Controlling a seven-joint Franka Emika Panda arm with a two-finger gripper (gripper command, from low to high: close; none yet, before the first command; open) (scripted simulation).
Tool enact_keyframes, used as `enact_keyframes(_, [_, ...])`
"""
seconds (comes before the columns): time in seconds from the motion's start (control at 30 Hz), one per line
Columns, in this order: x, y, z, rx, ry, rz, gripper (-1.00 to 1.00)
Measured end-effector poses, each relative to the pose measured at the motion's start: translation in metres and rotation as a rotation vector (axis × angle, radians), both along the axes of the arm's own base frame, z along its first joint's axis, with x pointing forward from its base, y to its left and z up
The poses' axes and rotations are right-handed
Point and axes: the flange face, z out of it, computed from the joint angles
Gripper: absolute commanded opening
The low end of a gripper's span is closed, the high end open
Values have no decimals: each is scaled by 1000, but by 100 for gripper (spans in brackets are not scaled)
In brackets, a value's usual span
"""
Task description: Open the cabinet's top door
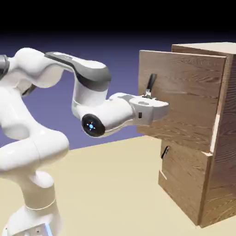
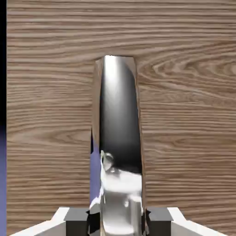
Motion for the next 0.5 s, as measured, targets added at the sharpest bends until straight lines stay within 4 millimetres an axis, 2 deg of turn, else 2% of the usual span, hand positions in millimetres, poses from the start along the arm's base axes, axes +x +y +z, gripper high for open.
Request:
enact_keyframes(0.23, [-15, -50, 0, 0, 0, 197, -100])
enact_keyframes(0.5, [-19, -107, 0, 0, 0, 417, -100])
